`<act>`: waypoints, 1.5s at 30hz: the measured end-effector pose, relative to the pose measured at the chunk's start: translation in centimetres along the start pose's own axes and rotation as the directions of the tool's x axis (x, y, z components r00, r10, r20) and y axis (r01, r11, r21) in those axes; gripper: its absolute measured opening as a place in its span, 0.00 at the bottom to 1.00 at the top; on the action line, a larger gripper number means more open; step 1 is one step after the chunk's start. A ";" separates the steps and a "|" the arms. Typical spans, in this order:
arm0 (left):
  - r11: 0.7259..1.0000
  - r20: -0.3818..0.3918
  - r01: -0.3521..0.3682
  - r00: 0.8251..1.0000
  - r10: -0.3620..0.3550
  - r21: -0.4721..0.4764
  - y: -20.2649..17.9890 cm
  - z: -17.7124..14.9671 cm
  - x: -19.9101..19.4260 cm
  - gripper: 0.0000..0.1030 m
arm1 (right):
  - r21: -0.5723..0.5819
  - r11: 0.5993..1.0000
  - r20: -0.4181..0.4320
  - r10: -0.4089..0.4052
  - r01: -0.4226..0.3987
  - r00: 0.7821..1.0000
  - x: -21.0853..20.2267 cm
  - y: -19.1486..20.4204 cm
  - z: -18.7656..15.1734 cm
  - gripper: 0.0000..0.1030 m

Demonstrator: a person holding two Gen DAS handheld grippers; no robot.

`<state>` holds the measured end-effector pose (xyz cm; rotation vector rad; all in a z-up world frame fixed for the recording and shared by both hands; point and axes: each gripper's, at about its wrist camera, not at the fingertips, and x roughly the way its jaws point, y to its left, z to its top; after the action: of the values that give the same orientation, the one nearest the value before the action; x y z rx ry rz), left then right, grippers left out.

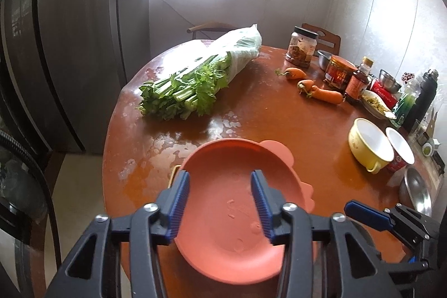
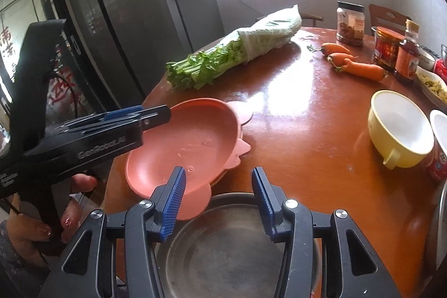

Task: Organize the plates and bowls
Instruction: 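Lower the pink pig plate onto the table beside the silver tray and open the left gripper, then close the left gripper on the rim of the silver tray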

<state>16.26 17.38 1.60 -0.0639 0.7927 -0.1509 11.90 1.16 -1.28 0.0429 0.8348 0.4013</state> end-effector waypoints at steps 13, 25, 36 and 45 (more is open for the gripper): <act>0.999 0.059 0.007 0.998 -0.009 0.044 -3.8 -0.7 -4.8 0.62 | 0.061 0.998 0.091 -0.026 0.020 0.996 -5.7 -3.5 -0.3 0.53; 0.999 0.040 -0.036 0.999 0.036 0.008 -5.0 -4.0 -6.2 0.66 | 0.051 0.998 0.104 -0.054 0.049 0.993 -7.8 -5.7 -2.2 0.55; 0.999 0.019 -0.037 0.999 0.038 -0.040 -4.9 -7.6 -6.5 0.67 | 0.020 0.999 0.064 -0.035 0.033 0.997 -6.9 -5.9 -4.6 0.55; 0.997 -0.018 -0.045 0.999 0.044 -0.062 -5.4 -9.8 -5.3 0.67 | -0.022 0.999 0.015 -0.026 0.027 1.000 -5.3 -5.4 -6.2 0.53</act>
<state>5.01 12.91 -0.95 -0.1038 0.8150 -0.0842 6.03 -6.46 -2.73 0.0140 0.8154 0.3850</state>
